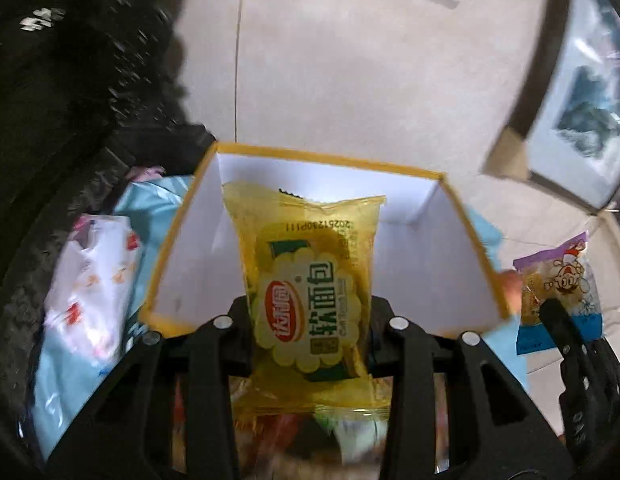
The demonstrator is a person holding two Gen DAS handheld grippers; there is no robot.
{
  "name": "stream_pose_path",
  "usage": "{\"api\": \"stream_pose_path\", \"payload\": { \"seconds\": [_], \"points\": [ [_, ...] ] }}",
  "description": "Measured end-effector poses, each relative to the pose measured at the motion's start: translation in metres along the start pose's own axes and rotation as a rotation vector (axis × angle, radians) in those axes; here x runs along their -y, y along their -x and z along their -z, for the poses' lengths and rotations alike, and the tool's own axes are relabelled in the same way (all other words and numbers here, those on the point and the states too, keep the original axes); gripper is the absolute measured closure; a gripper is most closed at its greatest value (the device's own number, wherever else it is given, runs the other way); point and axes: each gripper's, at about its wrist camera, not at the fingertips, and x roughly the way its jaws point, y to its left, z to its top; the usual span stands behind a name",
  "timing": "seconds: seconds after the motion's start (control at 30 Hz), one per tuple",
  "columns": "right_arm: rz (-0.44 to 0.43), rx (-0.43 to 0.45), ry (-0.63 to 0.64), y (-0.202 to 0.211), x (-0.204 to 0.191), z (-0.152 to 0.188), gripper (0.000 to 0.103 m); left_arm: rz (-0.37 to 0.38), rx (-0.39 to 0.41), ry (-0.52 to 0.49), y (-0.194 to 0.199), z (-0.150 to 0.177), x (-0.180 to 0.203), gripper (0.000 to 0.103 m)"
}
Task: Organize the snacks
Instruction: 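Carry the bread bag into the yellow box with left tool while right drops pastry in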
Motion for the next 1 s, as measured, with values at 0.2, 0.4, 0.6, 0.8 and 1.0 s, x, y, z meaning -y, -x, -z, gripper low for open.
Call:
{"api": "stream_pose_path", "payload": {
  "seconds": [0.2,0.4,0.6,0.8,1.0],
  "points": [
    [0.130,-0.041,0.169,-0.051,-0.022,0.001,0.037,-0.027,-0.045,0.117,-0.045,-0.002,-0.019,0.008],
    [-0.012,-0.011,-0.034,0.006,0.009,0.018,0.018,-0.016,-0.018,0.080,-0.005,0.021,-0.034,0.007],
    [-0.126,-0.101,-0.249,0.052,0.024,0.057,0.001,0.100,0.017,0.084,0.061,0.083,-0.042,0.004],
    [-0.134,-0.218,-0.291,0.068,0.016,0.094,0.001,0.099,0.079,0.038,0.109,0.161,-0.048,0.002],
    [-0.127,-0.290,-0.212,0.079,-0.005,0.131,0.001,0.066,-0.045,-0.063,0.111,0.224,-0.050,0.002]
  ]
}}
